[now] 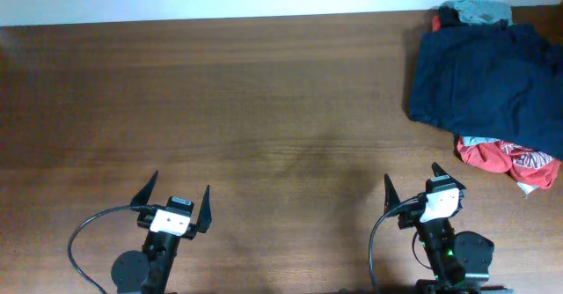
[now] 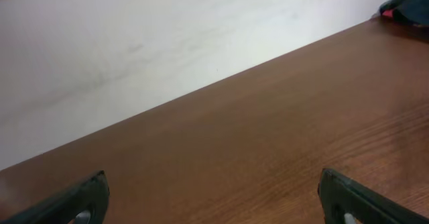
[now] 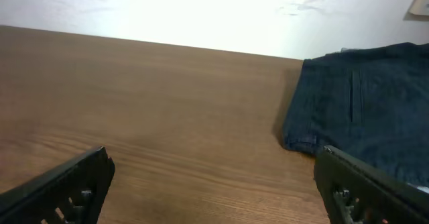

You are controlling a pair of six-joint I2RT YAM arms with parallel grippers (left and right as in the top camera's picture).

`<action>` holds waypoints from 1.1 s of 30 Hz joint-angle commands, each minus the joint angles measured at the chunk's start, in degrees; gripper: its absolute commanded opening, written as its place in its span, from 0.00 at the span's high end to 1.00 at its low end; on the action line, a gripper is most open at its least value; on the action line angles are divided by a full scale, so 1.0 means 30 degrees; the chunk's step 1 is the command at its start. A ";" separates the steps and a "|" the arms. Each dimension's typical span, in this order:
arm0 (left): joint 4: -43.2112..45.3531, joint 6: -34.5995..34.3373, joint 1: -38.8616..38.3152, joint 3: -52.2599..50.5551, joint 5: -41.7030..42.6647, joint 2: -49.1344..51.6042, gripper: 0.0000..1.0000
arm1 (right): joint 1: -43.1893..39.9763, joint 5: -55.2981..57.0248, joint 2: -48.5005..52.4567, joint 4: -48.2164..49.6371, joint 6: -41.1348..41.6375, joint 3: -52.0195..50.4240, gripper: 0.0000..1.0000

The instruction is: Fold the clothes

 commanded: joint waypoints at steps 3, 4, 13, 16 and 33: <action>-0.0015 -0.0204 0.0044 -0.0146 -0.0117 -0.0168 0.01 | -0.0146 0.0233 -0.0138 0.0058 0.0109 -0.0219 0.02; -0.0015 -0.0204 0.0044 -0.0146 -0.0117 -0.0168 0.01 | -0.0146 0.0233 -0.0138 0.0058 0.0109 -0.0219 0.01; -0.0015 -0.0204 0.0044 -0.0146 -0.0117 -0.0168 0.01 | -0.0146 0.0233 -0.0138 0.0058 0.0109 -0.0219 0.01; -0.0015 -0.0204 0.0044 -0.0146 -0.0117 -0.0168 0.01 | -0.0146 0.0233 -0.0138 0.0058 0.0109 -0.0219 0.02; -0.0015 -0.0204 0.0044 -0.0146 -0.0117 -0.0168 0.01 | -0.0146 0.0437 -0.0138 0.0066 0.0109 -0.0219 0.02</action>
